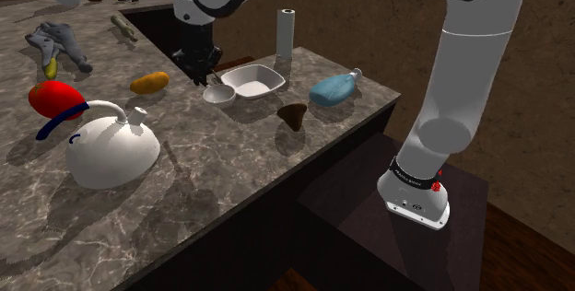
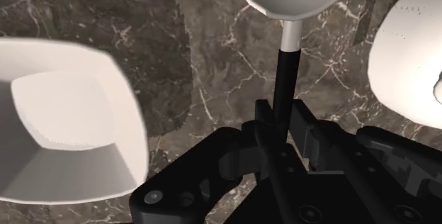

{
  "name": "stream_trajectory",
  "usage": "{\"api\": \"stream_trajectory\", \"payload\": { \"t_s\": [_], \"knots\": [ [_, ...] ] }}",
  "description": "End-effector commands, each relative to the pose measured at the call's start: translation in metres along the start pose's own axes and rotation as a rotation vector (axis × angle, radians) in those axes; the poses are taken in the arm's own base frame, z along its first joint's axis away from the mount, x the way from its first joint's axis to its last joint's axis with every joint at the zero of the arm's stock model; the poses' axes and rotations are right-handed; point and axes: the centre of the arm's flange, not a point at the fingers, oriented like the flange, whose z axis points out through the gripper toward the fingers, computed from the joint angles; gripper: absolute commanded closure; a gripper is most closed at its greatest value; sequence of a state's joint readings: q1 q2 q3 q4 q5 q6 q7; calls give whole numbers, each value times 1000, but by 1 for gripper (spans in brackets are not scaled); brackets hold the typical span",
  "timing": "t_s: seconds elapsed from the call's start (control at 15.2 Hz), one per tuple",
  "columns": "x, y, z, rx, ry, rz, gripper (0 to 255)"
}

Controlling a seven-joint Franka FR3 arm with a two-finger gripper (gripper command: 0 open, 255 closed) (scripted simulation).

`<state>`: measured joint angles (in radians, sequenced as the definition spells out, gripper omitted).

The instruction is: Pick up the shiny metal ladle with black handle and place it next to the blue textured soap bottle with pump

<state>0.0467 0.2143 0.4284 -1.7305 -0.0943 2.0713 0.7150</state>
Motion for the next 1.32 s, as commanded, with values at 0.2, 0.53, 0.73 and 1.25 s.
{"api": "stream_trajectory", "payload": {
  "t_s": [0.2,0.53,0.73,1.25],
  "knots": [
    [9,63,-3,0,0,-1,255],
    [19,128,-8,0,0,-1,255],
    [25,167,-11,0,0,-1,255],
    [41,271,-20,0,0,-1,255]
  ]
}}
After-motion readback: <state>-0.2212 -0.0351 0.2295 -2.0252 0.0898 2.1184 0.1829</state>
